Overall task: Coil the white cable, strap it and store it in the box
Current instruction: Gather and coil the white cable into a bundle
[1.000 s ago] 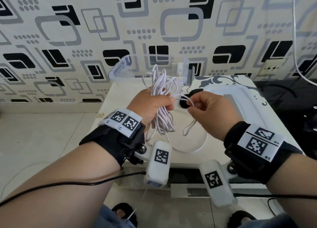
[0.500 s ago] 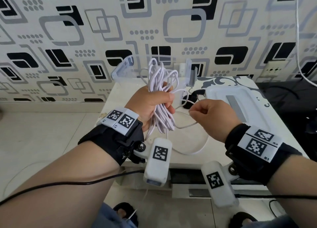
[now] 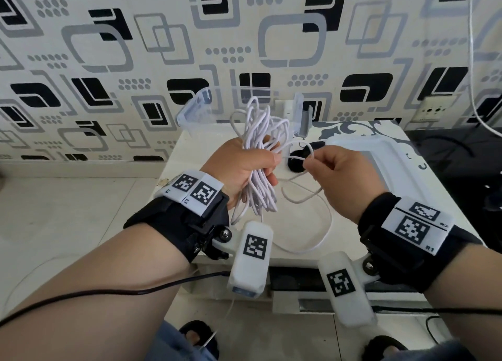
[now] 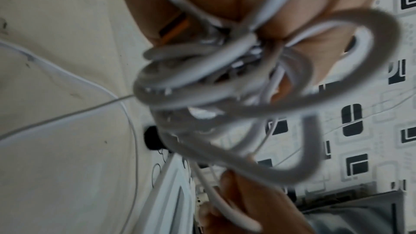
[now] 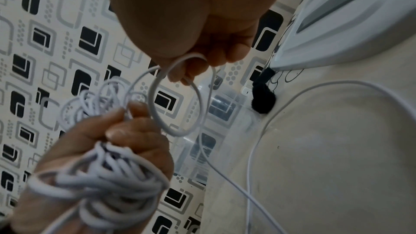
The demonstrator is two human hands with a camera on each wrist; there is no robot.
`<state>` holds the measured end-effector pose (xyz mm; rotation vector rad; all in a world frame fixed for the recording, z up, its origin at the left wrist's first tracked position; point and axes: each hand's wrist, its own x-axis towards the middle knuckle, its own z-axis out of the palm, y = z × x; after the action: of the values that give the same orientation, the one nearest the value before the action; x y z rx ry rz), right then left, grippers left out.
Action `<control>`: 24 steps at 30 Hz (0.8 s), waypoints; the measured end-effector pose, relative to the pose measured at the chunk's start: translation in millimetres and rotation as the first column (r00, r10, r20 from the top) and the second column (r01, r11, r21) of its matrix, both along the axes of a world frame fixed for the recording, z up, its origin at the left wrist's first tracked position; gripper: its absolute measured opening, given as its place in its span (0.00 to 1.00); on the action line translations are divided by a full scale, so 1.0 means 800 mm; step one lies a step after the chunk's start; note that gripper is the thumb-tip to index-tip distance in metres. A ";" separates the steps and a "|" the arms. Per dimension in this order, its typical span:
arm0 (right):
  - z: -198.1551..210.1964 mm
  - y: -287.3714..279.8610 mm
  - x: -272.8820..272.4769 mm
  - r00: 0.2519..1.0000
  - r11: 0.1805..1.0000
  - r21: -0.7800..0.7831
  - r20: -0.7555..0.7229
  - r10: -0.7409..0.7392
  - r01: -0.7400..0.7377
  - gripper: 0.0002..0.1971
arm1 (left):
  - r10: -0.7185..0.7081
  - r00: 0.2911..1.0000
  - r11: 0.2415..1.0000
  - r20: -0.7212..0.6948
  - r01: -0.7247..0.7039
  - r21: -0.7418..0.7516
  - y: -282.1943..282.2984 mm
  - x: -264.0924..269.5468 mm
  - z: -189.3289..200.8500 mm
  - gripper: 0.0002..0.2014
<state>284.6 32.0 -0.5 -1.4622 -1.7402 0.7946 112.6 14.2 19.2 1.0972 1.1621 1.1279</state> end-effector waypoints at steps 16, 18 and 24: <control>0.016 -0.013 -0.007 0.971 0.994 -0.073 -0.228 0.068 -0.086 0.10 | -0.094 0.993 0.992 -0.068 0.088 -0.087 -0.003 0.015 -0.011 0.06; 0.018 -0.015 -0.007 0.965 0.991 -0.068 -0.244 0.095 -0.114 0.09 | -0.108 0.992 0.991 -0.064 0.102 -0.088 -0.004 0.018 -0.011 0.08; 0.020 -0.017 -0.009 0.957 0.985 -0.072 -0.259 0.131 -0.154 0.10 | -0.112 0.991 0.993 -0.068 0.109 -0.050 -0.004 0.016 -0.014 0.12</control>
<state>277.5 18.0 15.4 -1.2403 -1.6436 1.1005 125.2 10.7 7.7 1.1596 1.1626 0.9791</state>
